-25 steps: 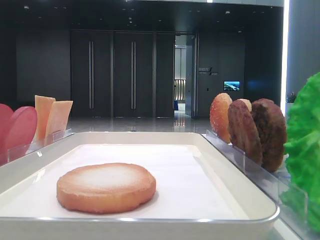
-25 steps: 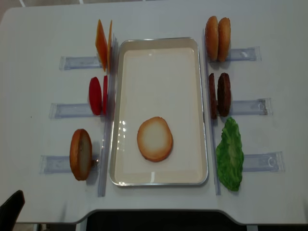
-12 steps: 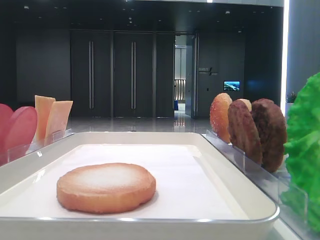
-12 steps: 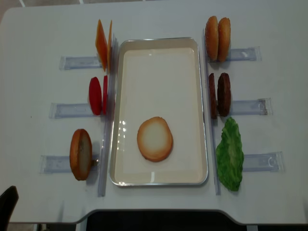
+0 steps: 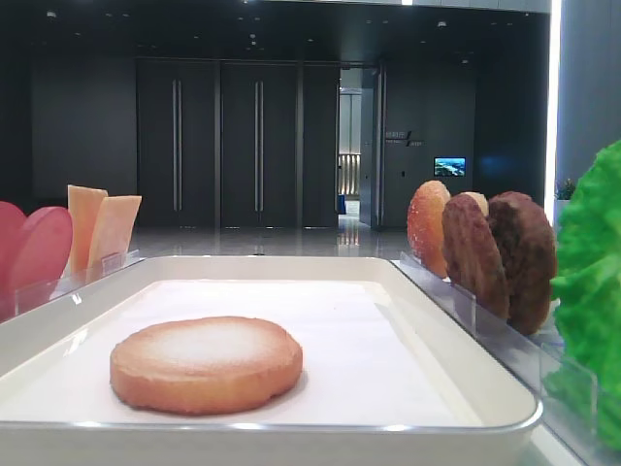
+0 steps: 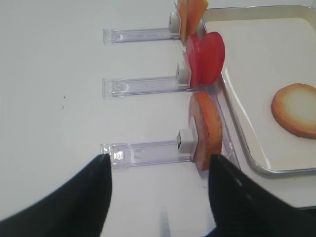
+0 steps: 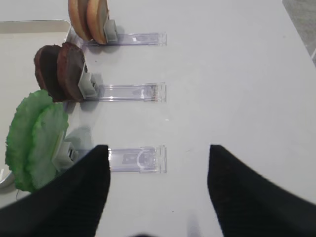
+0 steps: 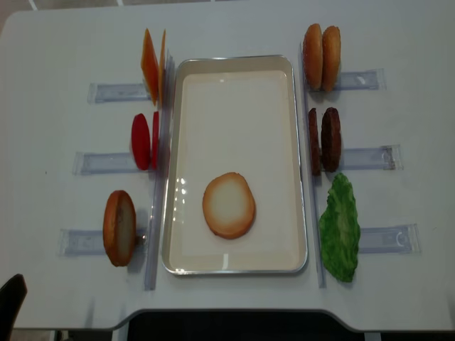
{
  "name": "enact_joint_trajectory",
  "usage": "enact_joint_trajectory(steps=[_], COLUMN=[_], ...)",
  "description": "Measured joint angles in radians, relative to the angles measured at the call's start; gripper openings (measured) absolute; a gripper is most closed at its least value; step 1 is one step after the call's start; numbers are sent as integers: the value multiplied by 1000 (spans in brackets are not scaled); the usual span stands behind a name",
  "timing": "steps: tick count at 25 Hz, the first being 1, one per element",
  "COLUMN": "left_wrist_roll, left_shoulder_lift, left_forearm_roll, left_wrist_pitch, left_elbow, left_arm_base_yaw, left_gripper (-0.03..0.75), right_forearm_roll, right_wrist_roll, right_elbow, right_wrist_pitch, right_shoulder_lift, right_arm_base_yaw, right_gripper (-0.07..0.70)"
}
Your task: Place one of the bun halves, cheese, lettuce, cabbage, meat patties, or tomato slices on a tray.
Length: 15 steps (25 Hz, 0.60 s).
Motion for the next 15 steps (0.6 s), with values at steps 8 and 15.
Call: enact_joint_trajectory(steps=[8,15], left_wrist_roll=[2,2], left_shoulder_lift=[0,0], left_forearm_roll=[0,0], left_wrist_pitch=[0,0], left_elbow=[0,0], left_arm_base_yaw=[0,0], left_gripper=[471,471], right_forearm_roll=[0,0], right_wrist_roll=[0,0], right_elbow=[0,0], right_wrist_pitch=[0,0], right_shoulder_lift=[0,0], right_arm_base_yaw=[0,0], right_gripper=[416,416])
